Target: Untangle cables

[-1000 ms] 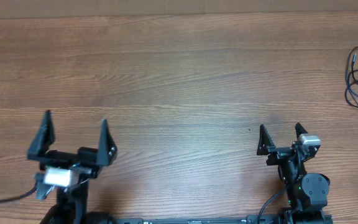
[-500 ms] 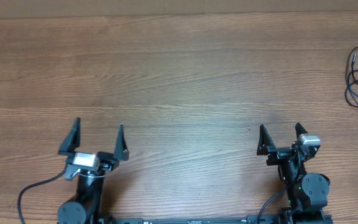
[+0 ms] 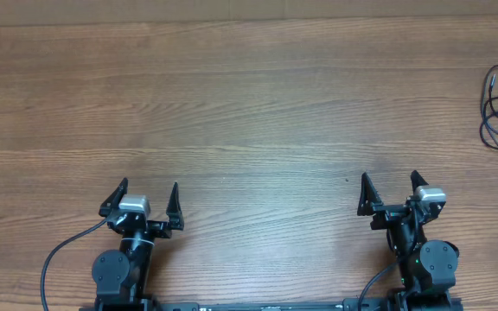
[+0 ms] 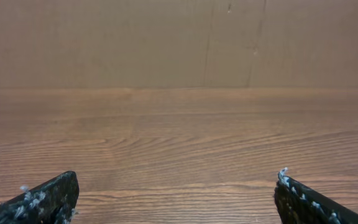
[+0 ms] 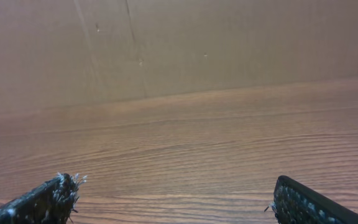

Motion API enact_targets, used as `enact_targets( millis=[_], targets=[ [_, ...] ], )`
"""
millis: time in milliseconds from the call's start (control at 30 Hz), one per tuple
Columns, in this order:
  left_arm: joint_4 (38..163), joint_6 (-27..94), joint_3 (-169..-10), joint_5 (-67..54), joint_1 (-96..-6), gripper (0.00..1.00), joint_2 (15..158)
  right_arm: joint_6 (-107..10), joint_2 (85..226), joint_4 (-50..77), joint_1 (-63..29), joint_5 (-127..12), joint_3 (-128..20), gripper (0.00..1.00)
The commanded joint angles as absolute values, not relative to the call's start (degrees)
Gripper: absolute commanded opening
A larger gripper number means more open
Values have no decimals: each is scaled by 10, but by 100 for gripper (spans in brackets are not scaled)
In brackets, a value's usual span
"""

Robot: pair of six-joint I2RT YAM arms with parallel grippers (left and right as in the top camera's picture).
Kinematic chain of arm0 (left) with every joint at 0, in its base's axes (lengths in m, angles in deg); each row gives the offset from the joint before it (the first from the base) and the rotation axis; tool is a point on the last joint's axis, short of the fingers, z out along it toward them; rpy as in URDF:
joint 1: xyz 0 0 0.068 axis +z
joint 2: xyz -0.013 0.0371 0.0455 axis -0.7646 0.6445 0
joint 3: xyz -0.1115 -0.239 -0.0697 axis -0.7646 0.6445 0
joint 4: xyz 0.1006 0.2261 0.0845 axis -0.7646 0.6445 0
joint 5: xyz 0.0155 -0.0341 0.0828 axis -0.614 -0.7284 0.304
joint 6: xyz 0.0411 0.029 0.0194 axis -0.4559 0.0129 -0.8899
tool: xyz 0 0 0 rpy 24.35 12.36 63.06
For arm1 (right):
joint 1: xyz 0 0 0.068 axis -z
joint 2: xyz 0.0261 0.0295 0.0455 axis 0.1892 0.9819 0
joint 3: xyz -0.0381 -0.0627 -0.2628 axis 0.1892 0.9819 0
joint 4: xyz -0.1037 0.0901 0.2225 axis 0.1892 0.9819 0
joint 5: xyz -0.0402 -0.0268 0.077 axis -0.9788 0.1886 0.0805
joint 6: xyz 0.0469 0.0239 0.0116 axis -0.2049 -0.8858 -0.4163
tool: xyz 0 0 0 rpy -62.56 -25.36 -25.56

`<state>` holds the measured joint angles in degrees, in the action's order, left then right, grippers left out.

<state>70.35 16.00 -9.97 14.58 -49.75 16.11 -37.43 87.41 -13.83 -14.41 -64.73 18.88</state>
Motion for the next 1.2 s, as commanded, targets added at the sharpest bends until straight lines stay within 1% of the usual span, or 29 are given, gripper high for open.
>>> enact_targets(
  millis=[0, 1167],
  targets=[
    [707, 136, -98, 161, -494, 100, 155, -372, 873, -141, -145, -652, 194, 100],
    [707, 134, -98, 169, -495, 100, 156, -372, 873, -141, -145, -652, 194, 100]
  ],
)
